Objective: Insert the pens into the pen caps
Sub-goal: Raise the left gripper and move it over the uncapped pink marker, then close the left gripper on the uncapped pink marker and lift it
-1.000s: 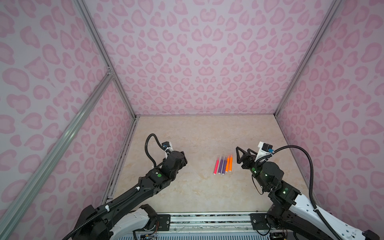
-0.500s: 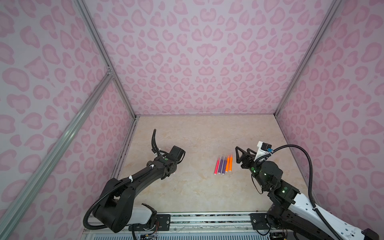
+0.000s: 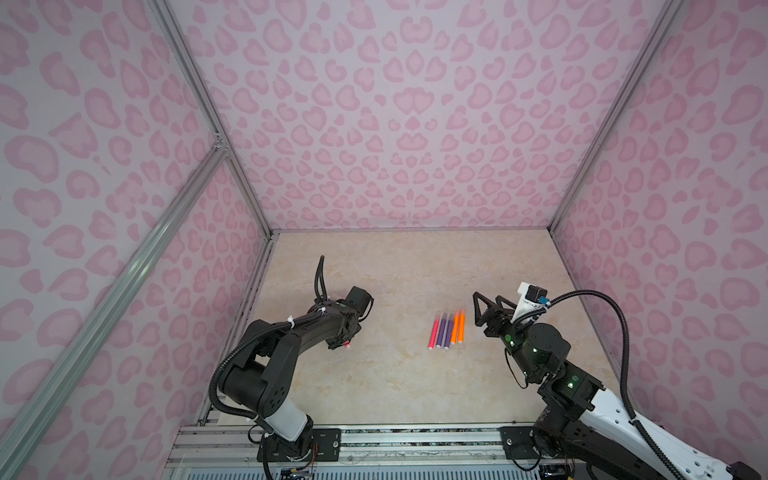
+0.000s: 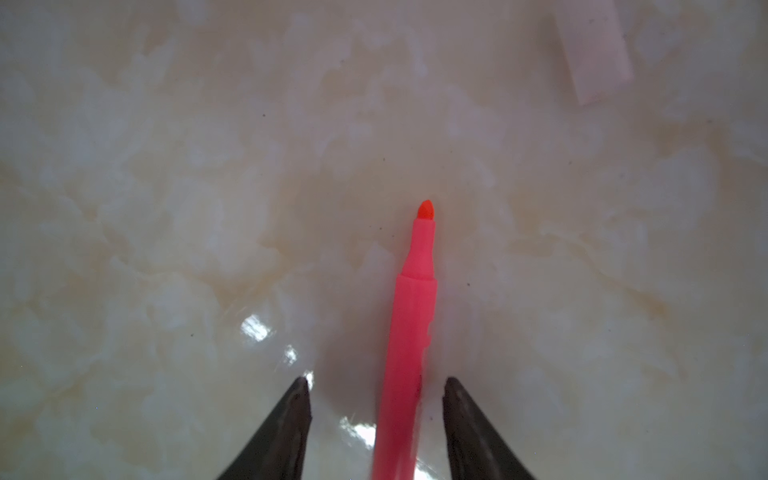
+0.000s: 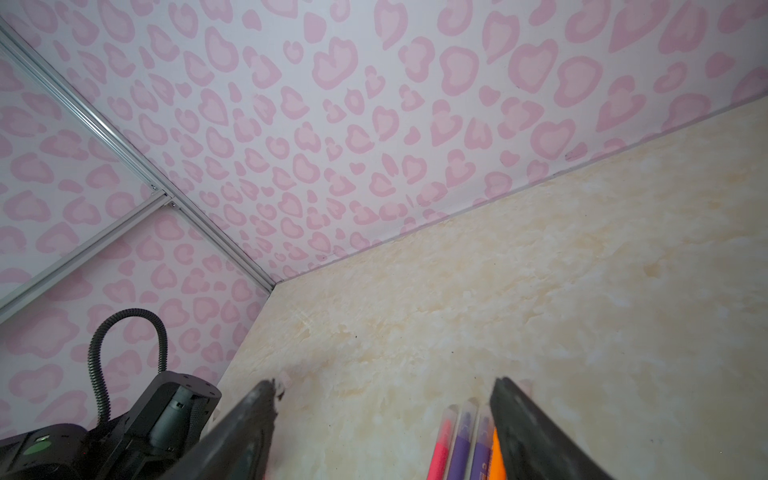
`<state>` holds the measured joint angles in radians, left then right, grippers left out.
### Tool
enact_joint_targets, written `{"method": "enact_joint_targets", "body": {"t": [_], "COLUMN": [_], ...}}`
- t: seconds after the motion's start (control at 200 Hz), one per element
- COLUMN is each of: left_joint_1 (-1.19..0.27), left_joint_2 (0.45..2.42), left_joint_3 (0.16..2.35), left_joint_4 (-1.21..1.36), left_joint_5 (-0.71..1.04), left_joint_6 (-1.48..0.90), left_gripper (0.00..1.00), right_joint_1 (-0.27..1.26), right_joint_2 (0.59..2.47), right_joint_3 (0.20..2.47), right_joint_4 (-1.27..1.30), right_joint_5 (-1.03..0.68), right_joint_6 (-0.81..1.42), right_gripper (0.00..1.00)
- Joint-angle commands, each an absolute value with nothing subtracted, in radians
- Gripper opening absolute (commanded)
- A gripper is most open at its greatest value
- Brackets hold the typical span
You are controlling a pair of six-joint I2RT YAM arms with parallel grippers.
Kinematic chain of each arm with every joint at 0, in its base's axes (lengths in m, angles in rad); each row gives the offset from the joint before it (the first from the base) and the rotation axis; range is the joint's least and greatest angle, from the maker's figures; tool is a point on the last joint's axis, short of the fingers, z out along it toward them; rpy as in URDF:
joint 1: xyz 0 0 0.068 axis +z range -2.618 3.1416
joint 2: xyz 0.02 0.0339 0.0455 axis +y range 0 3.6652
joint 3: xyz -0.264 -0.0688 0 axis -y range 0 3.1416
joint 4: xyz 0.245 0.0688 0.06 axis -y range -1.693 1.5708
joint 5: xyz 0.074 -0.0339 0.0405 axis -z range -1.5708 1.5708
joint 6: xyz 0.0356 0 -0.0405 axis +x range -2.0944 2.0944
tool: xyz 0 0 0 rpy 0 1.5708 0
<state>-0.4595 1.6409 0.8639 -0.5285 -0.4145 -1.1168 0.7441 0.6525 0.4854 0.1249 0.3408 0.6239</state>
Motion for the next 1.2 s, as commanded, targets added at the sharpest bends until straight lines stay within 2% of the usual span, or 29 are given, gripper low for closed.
{"method": "enact_joint_targets", "body": {"t": [0.0,0.23,0.41,0.5,0.6,0.79,0.985,1.005,1.195], "left_joint_1": [-0.456,-0.452,-0.451,-0.451,-0.452,-0.451,-0.451,-0.452,-0.451], "left_joint_2": [1.674,1.684,1.682,1.683,1.676,1.675,1.684,1.685,1.687], "left_joint_3": [0.884,0.886,0.885,0.883,0.872,0.861,0.864,0.863,0.859], "left_joint_4": [-0.539,-0.534,-0.532,-0.532,-0.521,-0.509,-0.508,-0.509,-0.498], "left_joint_5": [-0.390,-0.384,-0.371,-0.359,-0.332,-0.292,-0.285,-0.284,-0.267], "left_joint_6": [-1.108,-1.103,-1.098,-1.098,-1.097,-1.092,-1.090,-1.090,-1.086], "left_gripper": [0.53,0.50,0.40,0.40,0.46,0.43,0.37,0.33,0.18], "right_joint_1": [0.743,0.744,0.743,0.743,0.743,0.744,0.743,0.744,0.744], "right_joint_2": [0.650,0.652,0.642,0.641,0.641,0.641,0.640,0.639,0.636], "right_joint_3": [0.481,0.479,0.477,0.477,0.479,0.478,0.477,0.477,0.477], "right_joint_4": [0.124,0.124,0.124,0.124,0.124,0.123,0.121,0.121,0.120], "right_joint_5": [0.347,0.342,0.344,0.344,0.342,0.345,0.343,0.342,0.344], "right_joint_6": [0.617,0.620,0.619,0.618,0.618,0.618,0.619,0.620,0.619], "right_gripper": [0.82,0.82,0.82,0.82,0.82,0.82,0.82,0.82,0.82]}}
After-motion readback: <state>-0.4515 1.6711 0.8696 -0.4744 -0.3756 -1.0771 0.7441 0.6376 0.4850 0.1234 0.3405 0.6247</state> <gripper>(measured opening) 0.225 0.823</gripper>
